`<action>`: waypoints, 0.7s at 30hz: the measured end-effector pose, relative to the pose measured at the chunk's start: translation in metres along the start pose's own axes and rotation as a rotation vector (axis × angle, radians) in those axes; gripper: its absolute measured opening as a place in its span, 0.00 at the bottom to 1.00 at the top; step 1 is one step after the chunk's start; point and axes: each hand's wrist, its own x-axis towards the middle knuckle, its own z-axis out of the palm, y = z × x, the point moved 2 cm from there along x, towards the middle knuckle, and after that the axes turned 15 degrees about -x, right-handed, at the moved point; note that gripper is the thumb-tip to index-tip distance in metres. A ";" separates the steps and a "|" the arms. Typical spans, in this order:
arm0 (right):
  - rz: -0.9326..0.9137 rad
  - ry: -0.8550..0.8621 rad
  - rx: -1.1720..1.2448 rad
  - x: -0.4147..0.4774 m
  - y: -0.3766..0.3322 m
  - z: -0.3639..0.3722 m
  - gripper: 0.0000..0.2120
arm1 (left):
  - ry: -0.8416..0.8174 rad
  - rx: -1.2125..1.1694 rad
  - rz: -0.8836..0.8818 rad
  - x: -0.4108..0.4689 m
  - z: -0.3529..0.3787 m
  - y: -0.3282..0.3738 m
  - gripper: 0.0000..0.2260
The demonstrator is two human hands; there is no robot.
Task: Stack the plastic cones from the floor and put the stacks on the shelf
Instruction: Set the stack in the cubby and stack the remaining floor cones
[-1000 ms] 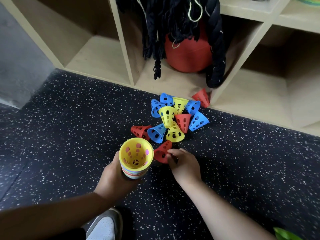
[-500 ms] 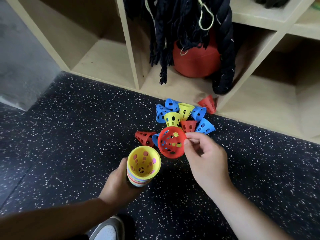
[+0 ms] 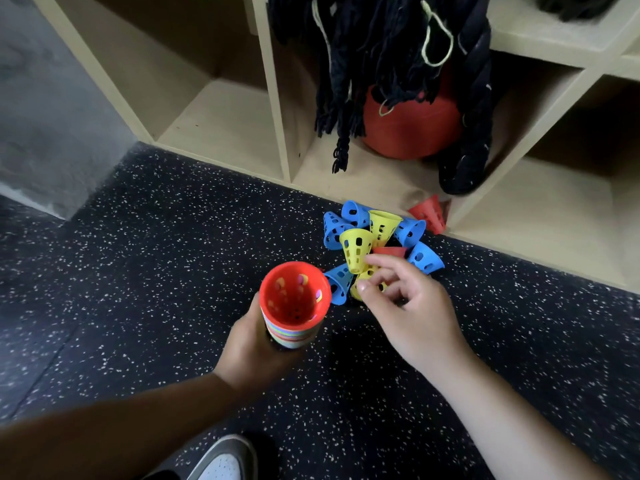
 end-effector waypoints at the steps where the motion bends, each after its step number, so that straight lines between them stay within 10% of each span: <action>1: 0.007 -0.007 -0.036 0.003 0.006 0.001 0.15 | -0.008 0.001 0.013 0.002 -0.001 0.002 0.32; 12: 0.098 -0.105 -0.584 0.026 0.082 0.024 0.17 | -0.069 0.080 0.072 0.010 -0.014 0.001 0.37; 21: -0.225 -0.216 -0.057 -0.005 0.011 0.030 0.29 | -0.157 -0.057 0.187 0.013 -0.008 0.026 0.32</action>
